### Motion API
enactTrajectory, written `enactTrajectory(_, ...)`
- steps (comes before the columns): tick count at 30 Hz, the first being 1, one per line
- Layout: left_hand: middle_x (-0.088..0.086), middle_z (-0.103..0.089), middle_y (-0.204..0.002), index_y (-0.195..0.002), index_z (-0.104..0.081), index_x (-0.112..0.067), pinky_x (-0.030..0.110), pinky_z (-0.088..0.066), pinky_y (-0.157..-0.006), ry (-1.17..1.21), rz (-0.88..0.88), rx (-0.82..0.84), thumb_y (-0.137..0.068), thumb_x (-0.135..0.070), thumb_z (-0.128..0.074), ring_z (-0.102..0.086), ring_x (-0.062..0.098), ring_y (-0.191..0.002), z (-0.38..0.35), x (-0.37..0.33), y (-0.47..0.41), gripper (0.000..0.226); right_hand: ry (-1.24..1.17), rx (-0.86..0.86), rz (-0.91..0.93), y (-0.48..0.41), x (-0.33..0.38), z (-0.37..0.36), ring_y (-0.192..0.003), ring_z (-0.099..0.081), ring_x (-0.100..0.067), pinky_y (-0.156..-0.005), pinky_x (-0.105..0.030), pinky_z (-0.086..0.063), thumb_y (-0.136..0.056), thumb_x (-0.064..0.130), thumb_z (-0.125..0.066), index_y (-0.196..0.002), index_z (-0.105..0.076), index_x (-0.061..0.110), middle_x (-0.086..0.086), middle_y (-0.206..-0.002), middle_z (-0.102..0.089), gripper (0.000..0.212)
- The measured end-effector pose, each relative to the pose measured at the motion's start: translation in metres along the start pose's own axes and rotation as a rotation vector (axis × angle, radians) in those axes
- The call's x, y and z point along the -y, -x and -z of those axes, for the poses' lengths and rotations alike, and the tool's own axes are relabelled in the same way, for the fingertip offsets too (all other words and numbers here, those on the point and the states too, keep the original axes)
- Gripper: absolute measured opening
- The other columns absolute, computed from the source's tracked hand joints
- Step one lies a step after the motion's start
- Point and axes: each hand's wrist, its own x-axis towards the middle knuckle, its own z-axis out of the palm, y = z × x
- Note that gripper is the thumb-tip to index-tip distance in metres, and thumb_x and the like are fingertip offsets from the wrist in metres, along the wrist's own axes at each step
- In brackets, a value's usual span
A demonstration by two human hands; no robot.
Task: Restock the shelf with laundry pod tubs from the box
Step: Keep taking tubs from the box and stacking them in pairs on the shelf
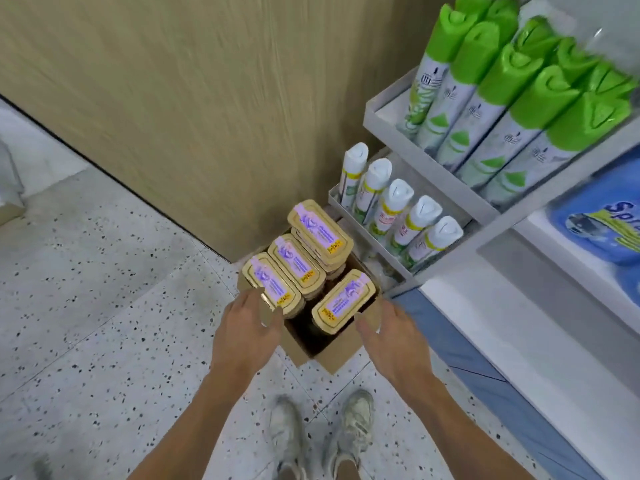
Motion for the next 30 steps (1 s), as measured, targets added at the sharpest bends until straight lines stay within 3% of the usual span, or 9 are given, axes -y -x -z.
enactTrajectory(4,0.007,-0.056,-0.143,-0.145,-0.049,-0.019,0.046,-0.047,-0.1,0.015,-0.003,0.056,-0.095,-0.044,-0.06,-0.053,0.03,-0.128,-0.018,-0.012,-0.078,0.057,-0.027,0.032,-0.089,-0.059,0.009,-0.021,-0.137,-0.042,-0.026,-0.111,-0.042,-0.038,-0.098,0.055,-0.044,-0.147,-0.04,0.019,-0.005,-0.149,-0.047,0.061)
enactTrajectory(9,0.008,-0.059,-0.14,-0.146,-0.046,-0.02,0.048,-0.045,-0.105,0.046,0.007,0.124,-0.096,-0.051,-0.056,-0.054,0.033,-0.129,-0.053,-0.026,-0.174,0.06,-0.085,0.016,-0.212,-0.123,0.005,-0.057,-0.125,-0.05,-0.027,-0.102,-0.042,-0.044,-0.097,0.055,-0.044,-0.139,-0.046,0.021,-0.004,-0.139,-0.054,0.055)
enactTrajectory(14,0.007,-0.06,-0.136,-0.142,-0.05,-0.014,0.046,-0.043,-0.109,0.343,0.086,0.21,-0.098,-0.049,-0.056,-0.054,0.028,-0.129,-0.091,-0.035,-0.237,0.056,-0.151,0.08,-0.372,-0.164,-0.008,-0.094,-0.129,-0.049,-0.035,-0.099,-0.043,-0.044,-0.099,0.054,-0.043,-0.145,-0.039,0.017,-0.011,-0.142,-0.051,0.059)
enactTrajectory(16,0.002,-0.063,-0.13,-0.139,-0.055,-0.017,0.042,-0.044,-0.106,0.442,0.126,0.228,-0.097,-0.052,-0.055,-0.057,0.025,-0.125,-0.106,-0.033,-0.254,0.055,-0.266,0.104,-0.474,-0.178,-0.013,-0.111,-0.128,-0.051,-0.036,-0.097,-0.041,-0.044,-0.099,0.049,-0.047,-0.142,-0.041,0.01,-0.015,-0.141,-0.052,0.058)
enactTrajectory(19,-0.001,-0.064,-0.126,-0.135,-0.059,-0.022,0.048,-0.049,-0.107,0.571,0.241,0.256,-0.088,-0.067,-0.054,-0.063,0.028,-0.119,-0.125,-0.028,-0.271,0.065,-0.472,0.101,-0.644,-0.195,-0.017,-0.135,-0.122,-0.056,-0.037,-0.086,-0.037,-0.045,-0.1,0.039,-0.051,-0.139,-0.038,0.003,-0.02,-0.136,-0.056,0.054)
enactTrajectory(21,0.0,-0.064,-0.12,-0.131,-0.059,-0.023,0.049,-0.055,-0.1,0.632,0.343,0.304,-0.082,-0.076,-0.053,-0.068,0.029,-0.107,-0.136,-0.025,-0.277,0.072,-0.605,0.064,-0.745,-0.203,-0.02,-0.152,-0.118,-0.059,-0.038,-0.079,-0.033,-0.043,-0.1,0.032,-0.054,-0.138,-0.037,0.002,-0.021,-0.132,-0.059,0.052)
enactTrajectory(24,0.001,-0.067,-0.118,-0.133,-0.056,-0.022,0.041,-0.065,-0.079,0.746,0.431,0.366,-0.092,-0.071,-0.052,-0.076,0.026,-0.084,-0.148,-0.027,-0.282,0.064,-0.765,0.061,-0.842,-0.21,-0.022,-0.177,-0.111,-0.063,-0.037,-0.081,-0.035,-0.049,-0.097,0.034,-0.059,-0.135,-0.045,0.002,-0.019,-0.125,-0.064,0.052)
enactTrajectory(27,0.008,-0.071,-0.12,-0.139,-0.051,-0.018,0.037,-0.064,-0.058,0.849,0.459,0.362,-0.096,-0.067,-0.047,-0.077,0.033,-0.092,-0.159,-0.034,-0.282,0.065,-0.831,0.079,-0.881,-0.212,-0.026,-0.198,-0.114,-0.062,-0.037,-0.094,-0.042,-0.052,-0.097,0.04,-0.057,-0.133,-0.052,0.003,-0.02,-0.127,-0.065,0.052)
enactTrajectory(30,0.009,-0.072,-0.117,-0.136,-0.052,-0.015,0.036,-0.062,-0.056,0.885,0.473,0.321,-0.099,-0.065,-0.042,-0.075,0.031,-0.097,-0.164,-0.04,-0.278,0.063,-0.857,-0.013,-0.851,-0.202,-0.02,-0.2,-0.118,-0.059,-0.04,-0.097,-0.044,-0.05,-0.102,0.035,-0.049,-0.132,-0.052,0.004,-0.019,-0.129,-0.063,0.043)
